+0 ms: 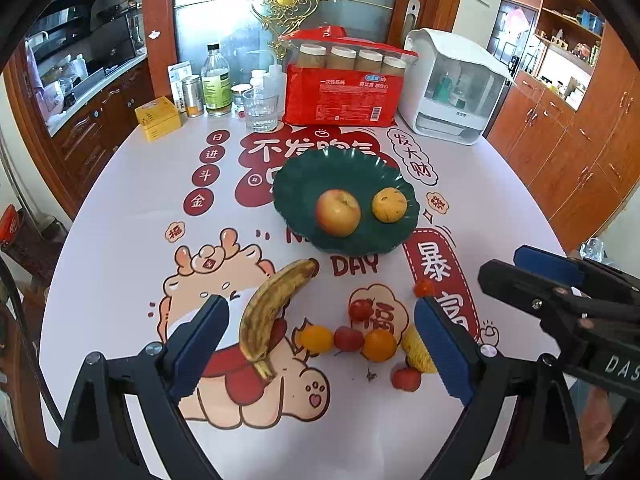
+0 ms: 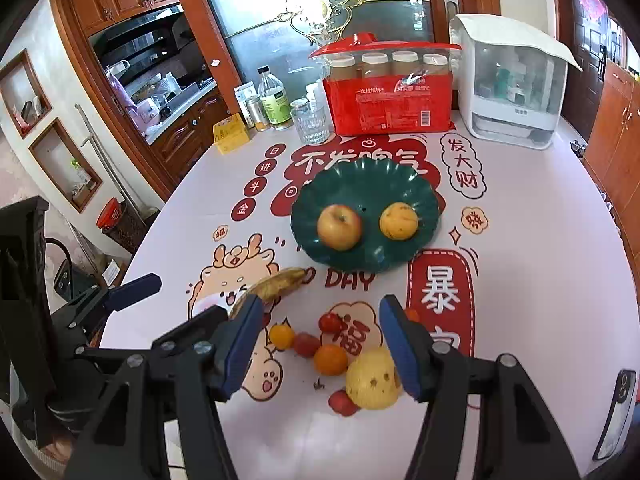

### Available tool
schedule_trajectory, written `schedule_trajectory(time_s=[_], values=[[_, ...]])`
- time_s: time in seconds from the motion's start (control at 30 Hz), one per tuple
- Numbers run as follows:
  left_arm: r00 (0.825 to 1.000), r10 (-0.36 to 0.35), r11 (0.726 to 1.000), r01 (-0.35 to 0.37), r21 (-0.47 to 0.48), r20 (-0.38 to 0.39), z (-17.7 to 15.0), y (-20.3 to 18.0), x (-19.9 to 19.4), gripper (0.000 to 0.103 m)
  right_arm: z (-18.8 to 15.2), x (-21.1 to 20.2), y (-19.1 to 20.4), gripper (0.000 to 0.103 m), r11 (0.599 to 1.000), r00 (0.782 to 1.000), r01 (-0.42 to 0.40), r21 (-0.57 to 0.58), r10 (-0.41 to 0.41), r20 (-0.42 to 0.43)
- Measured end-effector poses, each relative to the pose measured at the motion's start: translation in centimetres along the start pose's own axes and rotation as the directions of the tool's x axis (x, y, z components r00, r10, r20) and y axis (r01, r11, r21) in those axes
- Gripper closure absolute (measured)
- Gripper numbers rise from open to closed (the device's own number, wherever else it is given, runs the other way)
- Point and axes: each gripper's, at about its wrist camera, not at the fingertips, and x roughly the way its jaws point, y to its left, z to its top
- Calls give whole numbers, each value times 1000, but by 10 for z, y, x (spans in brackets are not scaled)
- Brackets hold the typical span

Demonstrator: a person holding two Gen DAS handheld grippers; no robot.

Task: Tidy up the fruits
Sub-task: 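Grasp the banana with the left tool while the right tool grasps the red strawberry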

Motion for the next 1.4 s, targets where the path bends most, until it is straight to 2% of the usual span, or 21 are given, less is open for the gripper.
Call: schedule_trajectory(time_s=[0.2,0.33,0.53,0.73,1.1,1.4], values=[[999,-26,999,24,-41,-43,-23,16,4,10,-23,-1,-3,42,999,999,39,-2,-39,4],[996,-40,998,36,-49,-73,-35,25,11,10,-41,5,-10,42,1000,999,32,2,-32,-9],[990,-14,1000,10,-27,-140,-56,31,33,10,-76,23,-22,42,998,997,68,-3,-68,-48],[982,-15,998,3,-65,-190,-67,41,57,10,-104,45,-35,42,997,993,72,28,-69,-92],[978,12,997,-27,-73,-207,-74,53,83,10,-145,85,-27,43,1000,993,23,4,-23,-120],[979,25,998,-37,-55,-203,-75,60,96,10,-151,110,-24,54,997,996,14,81,-7,-91]])
